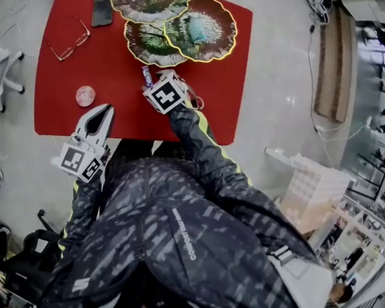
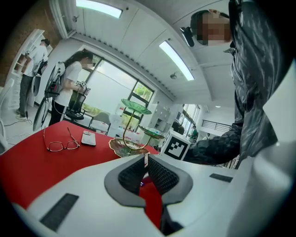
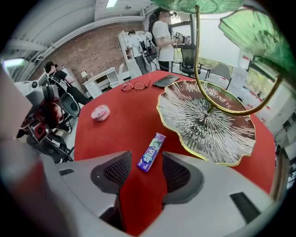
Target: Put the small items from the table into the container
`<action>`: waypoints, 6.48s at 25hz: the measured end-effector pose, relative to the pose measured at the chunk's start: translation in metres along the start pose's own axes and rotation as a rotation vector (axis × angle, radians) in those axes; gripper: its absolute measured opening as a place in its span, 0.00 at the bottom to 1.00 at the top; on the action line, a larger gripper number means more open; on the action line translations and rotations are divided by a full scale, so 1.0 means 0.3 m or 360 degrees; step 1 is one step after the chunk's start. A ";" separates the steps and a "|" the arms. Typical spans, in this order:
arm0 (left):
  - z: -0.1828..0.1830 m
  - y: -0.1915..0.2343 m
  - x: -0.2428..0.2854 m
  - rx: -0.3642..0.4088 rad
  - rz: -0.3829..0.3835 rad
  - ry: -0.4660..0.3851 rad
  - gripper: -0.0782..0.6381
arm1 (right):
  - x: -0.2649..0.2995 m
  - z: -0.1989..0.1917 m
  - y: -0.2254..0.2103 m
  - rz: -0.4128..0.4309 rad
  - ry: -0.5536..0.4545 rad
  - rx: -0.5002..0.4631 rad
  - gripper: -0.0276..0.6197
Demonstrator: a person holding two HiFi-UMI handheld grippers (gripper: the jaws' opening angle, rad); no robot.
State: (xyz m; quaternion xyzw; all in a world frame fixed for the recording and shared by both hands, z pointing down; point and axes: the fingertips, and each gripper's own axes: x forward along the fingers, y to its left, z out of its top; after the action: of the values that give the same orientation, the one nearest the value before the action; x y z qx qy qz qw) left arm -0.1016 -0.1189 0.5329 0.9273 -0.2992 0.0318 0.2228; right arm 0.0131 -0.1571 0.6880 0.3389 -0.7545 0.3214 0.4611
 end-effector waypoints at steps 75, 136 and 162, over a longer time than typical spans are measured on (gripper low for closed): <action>0.169 -0.192 0.183 0.0208 -0.0339 -0.0085 0.13 | -0.549 0.167 0.023 -0.0061 -0.0631 0.0043 0.20; 0.221 -0.179 0.184 0.0282 -0.0279 -0.0029 0.13 | -0.720 0.228 -0.574 -0.0566 -0.0593 0.0120 0.20; 0.229 -0.230 0.193 0.0317 -0.0292 -0.0069 0.13 | -0.763 0.209 -0.453 -0.0568 -0.0679 0.0002 0.25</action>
State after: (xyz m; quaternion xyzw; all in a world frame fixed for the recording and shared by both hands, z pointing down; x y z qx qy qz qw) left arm -0.0201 -0.1300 0.4550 0.9687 -0.2132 0.0207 0.1251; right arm 0.1720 -0.2345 0.4794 0.5267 -0.7627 0.1569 0.3408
